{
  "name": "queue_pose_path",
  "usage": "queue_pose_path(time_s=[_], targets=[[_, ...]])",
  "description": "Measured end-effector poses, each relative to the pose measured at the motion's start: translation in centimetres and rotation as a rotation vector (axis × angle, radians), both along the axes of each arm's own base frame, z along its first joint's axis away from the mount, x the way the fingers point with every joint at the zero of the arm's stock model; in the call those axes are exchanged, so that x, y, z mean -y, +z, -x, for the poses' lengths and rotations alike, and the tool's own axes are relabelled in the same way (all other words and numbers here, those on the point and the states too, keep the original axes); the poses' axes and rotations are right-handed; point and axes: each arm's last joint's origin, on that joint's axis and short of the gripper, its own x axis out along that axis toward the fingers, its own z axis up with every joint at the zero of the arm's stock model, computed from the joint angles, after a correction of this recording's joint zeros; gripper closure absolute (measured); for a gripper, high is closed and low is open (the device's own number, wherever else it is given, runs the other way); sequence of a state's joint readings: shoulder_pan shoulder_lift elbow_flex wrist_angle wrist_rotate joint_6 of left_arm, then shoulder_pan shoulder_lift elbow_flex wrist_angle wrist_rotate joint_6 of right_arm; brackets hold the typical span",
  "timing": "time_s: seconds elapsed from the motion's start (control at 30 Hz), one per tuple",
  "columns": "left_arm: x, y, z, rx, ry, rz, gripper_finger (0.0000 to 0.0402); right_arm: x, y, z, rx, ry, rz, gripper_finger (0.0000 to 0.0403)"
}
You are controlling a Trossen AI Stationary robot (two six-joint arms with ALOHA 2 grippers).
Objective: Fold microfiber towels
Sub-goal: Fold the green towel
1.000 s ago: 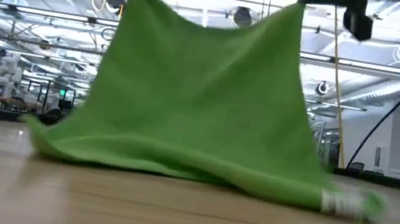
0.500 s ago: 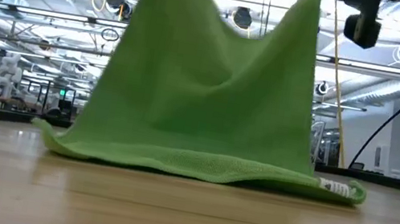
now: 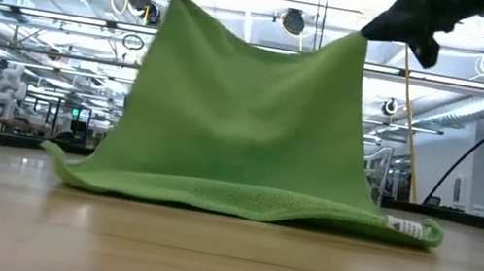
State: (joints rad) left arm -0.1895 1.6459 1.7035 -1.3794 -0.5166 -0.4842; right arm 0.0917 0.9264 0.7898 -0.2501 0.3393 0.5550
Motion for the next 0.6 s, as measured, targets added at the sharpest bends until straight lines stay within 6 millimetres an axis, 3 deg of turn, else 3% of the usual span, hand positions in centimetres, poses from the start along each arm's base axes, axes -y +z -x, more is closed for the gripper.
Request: queue_pose_path(time_s=[0.1, 0.2, 0.37, 0.5, 0.6], targets=[[-1.0, 0.0, -0.8, 0.044, 0.021, 0.02, 0.0398, 0.8, 0.6, -0.1, 0.055, -0.002, 0.022, 0.0403], [-0.4, 0.5, -0.5, 0.076, 0.0, 0.12, 0.0396, 0.5, 1.7, 0.2, 0.151, 0.059, -0.068, 0.0403], [3.3, 0.8, 0.0, 0.1, -0.111, 0.319, 0.0395, -1.6, 2.0, 1.1, 0.166, 0.22, -0.248, 0.0403], [6.0, 0.8, 0.1, 0.154, -0.21, 0.361, 0.0398, -2.6, 1.4, 1.2, 0.099, 0.259, -0.262, 0.0403], [6.9, 0.2, 0.2, 0.173, -0.196, 0.325, 0.0396, -3.1, 0.4, 1.2, 0.012, 0.264, -0.252, 0.0403]])
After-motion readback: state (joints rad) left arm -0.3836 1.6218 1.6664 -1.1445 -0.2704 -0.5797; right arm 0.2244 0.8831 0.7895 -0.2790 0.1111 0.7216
